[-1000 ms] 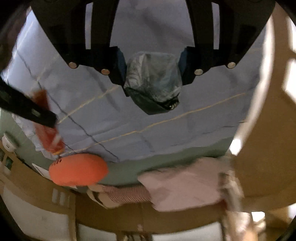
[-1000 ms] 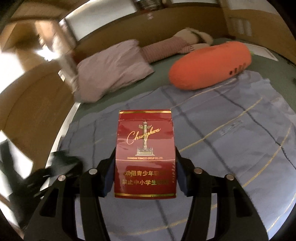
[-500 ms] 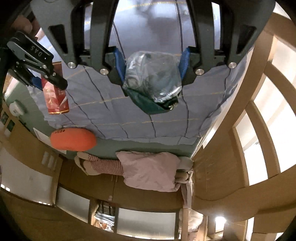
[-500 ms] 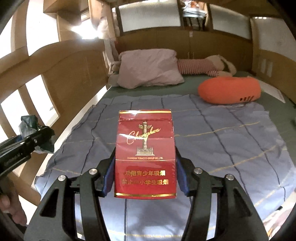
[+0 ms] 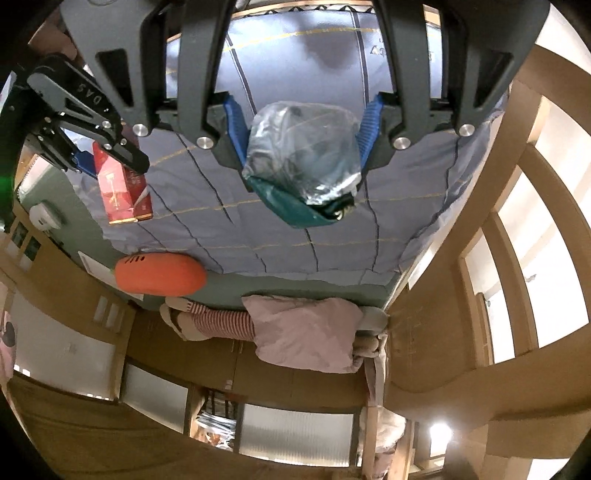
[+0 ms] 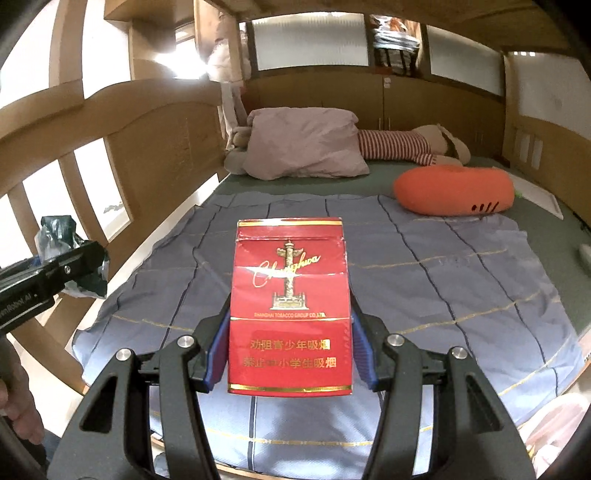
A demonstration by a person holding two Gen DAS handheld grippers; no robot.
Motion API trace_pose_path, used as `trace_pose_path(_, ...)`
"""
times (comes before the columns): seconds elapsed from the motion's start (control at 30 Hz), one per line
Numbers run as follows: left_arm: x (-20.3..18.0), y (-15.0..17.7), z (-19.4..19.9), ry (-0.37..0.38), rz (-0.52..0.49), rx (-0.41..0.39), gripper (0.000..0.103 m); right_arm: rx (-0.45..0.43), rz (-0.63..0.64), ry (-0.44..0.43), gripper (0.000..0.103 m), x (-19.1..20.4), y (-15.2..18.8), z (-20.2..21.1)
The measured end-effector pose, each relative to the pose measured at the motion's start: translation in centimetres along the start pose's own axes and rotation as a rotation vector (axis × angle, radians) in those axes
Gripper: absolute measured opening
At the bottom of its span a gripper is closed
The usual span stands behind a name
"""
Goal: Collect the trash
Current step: 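Lift and carry the plastic bag in the left tool and cigarette box in the right tool to the wastebasket, then open both tools over the wastebasket to drop the cigarette box and plastic bag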
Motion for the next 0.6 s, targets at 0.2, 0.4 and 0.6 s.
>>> trace_pose_path(0.2,-0.2,0.6,-1.0,0.005,-0.001,0.034,0.051,0.003,0.001,0.003,0.055,-0.1,0.0,-0.1)
trace_pose_path(0.4,-0.8,0.6,-0.8,0.033,-0.002,0.027,0.051,-0.033,-0.070,-0.046,0.055,-1.4,-0.1,1.4)
trace_pose_path(0.6,-3.6,1.3,-0.8,0.130,-0.058,0.042,0.051,-0.111,-0.080,-0.009,0.055,-5.6,0.7,11.3)
Point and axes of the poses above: each gripper's, at about its wrist camera, not at the fingertips, and z roughly against the way its jaws point, x to its left, y to its underside, the point moved 1 cm from there along -z, roughly the way its jaws point, and after that the axes turned 8 degrees about -y, right-handed, at the moved point
